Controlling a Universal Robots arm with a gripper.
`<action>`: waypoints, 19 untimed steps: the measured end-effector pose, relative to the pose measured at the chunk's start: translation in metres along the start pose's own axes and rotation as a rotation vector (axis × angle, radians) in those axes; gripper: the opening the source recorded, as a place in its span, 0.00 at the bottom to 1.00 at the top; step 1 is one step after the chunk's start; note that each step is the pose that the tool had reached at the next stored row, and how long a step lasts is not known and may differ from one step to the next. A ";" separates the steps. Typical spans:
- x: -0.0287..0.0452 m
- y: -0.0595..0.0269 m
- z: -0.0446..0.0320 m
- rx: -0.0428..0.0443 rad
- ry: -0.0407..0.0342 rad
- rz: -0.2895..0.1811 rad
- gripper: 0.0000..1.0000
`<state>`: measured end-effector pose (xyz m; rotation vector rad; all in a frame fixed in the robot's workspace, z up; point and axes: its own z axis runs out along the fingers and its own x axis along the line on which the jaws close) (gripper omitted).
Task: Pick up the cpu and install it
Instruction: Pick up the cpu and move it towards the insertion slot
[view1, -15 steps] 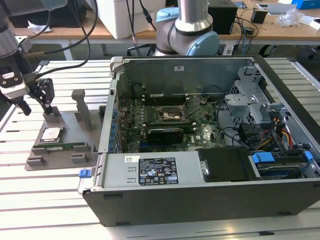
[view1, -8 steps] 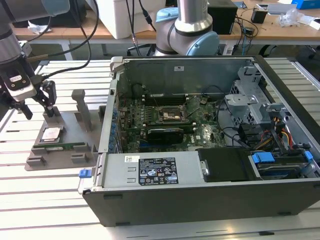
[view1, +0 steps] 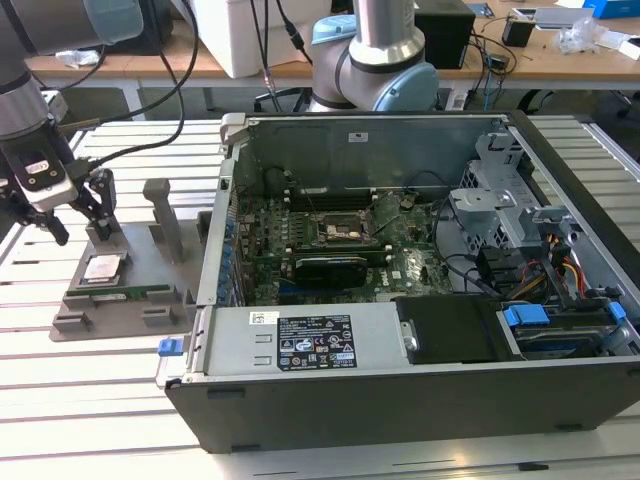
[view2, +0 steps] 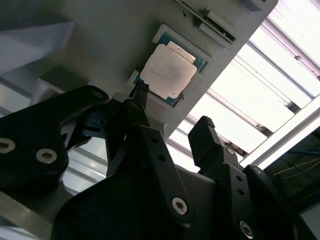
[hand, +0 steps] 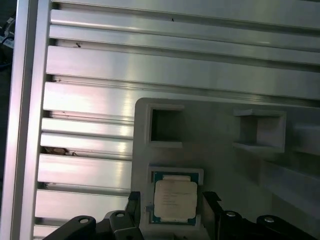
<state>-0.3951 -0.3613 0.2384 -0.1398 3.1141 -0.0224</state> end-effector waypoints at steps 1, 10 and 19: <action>-0.0001 0.0000 0.0013 0.0016 0.0002 -0.001 0.60; -0.0001 0.0001 0.0090 0.0061 0.0005 -0.004 0.60; 0.0005 0.0004 0.0314 0.0061 0.0005 -0.004 0.60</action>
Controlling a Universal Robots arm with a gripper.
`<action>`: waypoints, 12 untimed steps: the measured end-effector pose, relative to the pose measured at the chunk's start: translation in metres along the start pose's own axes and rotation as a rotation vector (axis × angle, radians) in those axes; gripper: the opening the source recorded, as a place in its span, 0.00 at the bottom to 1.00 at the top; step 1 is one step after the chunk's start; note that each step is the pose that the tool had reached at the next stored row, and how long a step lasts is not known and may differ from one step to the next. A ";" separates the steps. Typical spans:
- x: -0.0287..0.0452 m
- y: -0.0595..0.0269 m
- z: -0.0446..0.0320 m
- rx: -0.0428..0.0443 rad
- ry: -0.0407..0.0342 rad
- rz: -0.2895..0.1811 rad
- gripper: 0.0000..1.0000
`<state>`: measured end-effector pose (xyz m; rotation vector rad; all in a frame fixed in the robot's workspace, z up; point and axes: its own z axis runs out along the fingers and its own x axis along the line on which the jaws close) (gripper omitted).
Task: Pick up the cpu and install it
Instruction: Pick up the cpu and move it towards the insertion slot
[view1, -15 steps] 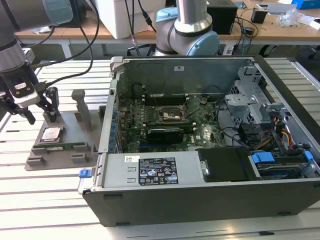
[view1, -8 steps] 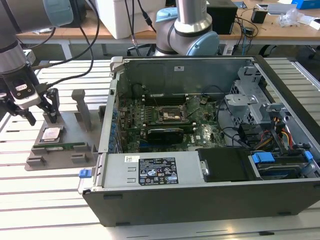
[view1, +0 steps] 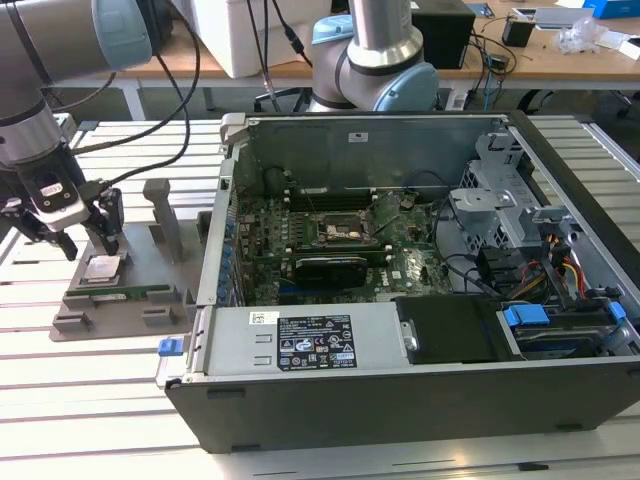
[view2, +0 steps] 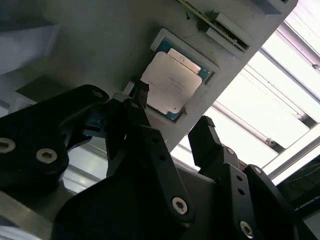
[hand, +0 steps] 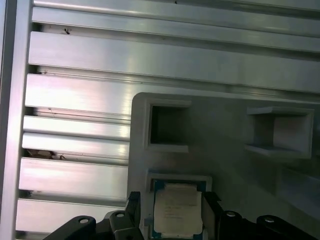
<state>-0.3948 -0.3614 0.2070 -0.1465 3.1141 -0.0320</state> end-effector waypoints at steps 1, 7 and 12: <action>0.0001 -0.0001 0.0019 0.0000 0.0000 0.000 0.60; -0.0058 -0.0102 0.0135 0.0027 0.0004 0.000 0.60; -0.0078 -0.0123 0.0149 0.0027 0.0003 0.000 0.60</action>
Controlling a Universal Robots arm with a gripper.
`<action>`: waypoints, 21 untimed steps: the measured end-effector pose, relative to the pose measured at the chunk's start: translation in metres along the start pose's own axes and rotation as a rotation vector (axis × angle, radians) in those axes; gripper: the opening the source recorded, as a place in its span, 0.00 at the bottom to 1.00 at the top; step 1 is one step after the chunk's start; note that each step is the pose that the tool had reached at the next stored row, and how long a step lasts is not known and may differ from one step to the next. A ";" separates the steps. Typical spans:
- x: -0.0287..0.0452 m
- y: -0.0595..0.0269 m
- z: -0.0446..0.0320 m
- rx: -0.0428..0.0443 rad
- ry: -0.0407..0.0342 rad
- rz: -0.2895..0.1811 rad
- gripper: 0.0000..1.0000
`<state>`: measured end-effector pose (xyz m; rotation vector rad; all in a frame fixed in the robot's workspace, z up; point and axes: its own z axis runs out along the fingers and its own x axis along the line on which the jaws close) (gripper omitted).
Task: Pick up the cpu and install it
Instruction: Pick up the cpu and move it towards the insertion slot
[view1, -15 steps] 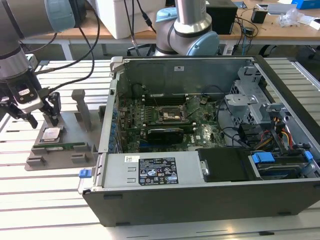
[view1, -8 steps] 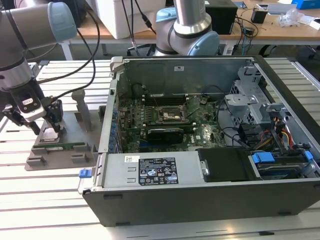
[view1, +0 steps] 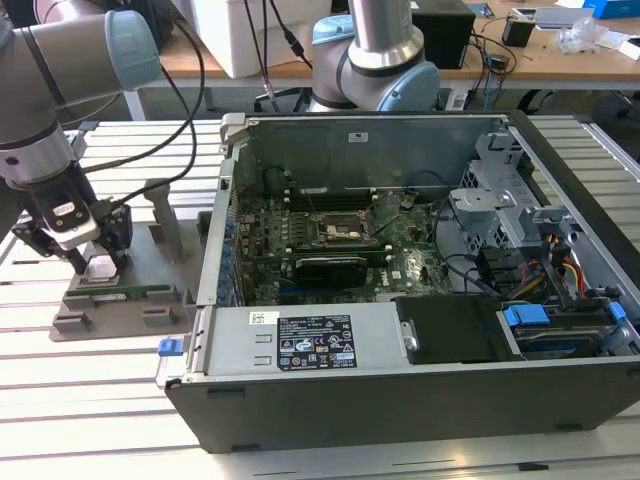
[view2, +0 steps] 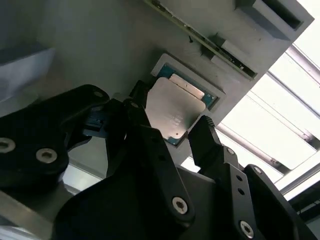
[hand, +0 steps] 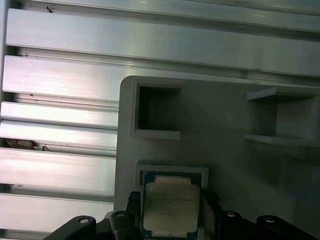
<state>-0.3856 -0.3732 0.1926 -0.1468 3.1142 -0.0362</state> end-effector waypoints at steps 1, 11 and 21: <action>0.0002 -0.0017 0.0001 0.0000 0.0000 0.000 0.60; -0.0004 -0.0032 0.0027 -0.0043 -0.0004 0.000 0.54; -0.0004 -0.0032 0.0027 -0.0092 -0.0009 0.000 0.54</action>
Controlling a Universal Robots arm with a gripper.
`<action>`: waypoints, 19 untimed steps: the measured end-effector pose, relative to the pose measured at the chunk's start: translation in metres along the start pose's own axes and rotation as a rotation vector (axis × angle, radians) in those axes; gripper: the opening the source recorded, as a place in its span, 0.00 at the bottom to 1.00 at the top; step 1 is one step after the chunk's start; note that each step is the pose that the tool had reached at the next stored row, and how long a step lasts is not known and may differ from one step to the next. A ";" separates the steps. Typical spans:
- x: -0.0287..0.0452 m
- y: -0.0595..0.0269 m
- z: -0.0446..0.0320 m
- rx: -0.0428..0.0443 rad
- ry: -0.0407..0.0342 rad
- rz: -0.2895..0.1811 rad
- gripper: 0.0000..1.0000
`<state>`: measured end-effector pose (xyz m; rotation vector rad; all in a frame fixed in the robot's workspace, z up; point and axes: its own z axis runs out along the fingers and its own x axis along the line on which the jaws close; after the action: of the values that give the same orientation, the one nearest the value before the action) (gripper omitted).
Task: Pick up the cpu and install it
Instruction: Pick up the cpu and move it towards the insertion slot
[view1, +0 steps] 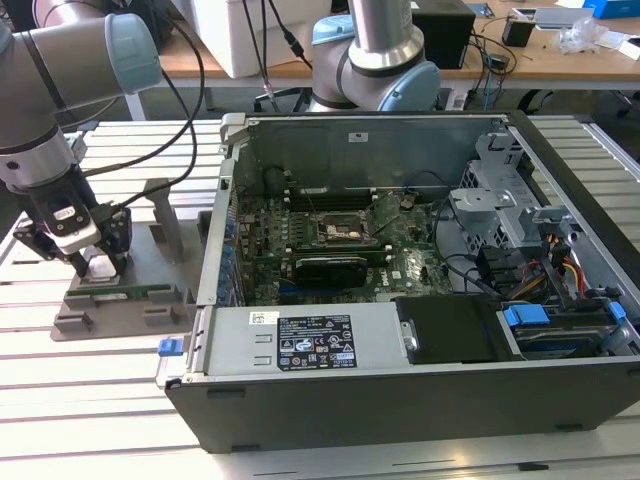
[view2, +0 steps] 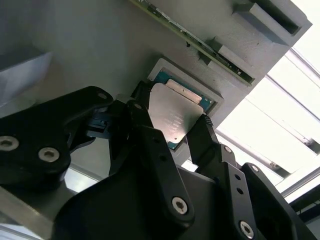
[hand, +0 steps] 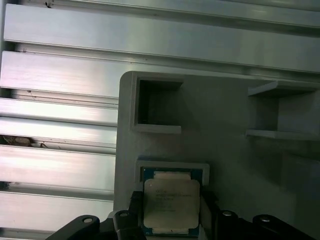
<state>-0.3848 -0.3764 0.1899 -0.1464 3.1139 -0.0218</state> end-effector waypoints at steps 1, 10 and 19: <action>0.0000 0.0000 -0.0004 -0.0002 -0.0002 0.000 0.54; -0.0008 0.0005 -0.0261 -0.0007 -0.0001 0.000 0.54; -0.0017 0.0023 -0.0615 -0.0026 -0.0002 0.000 0.54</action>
<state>-0.3848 -0.3731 0.2514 -0.1464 3.1138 -0.0177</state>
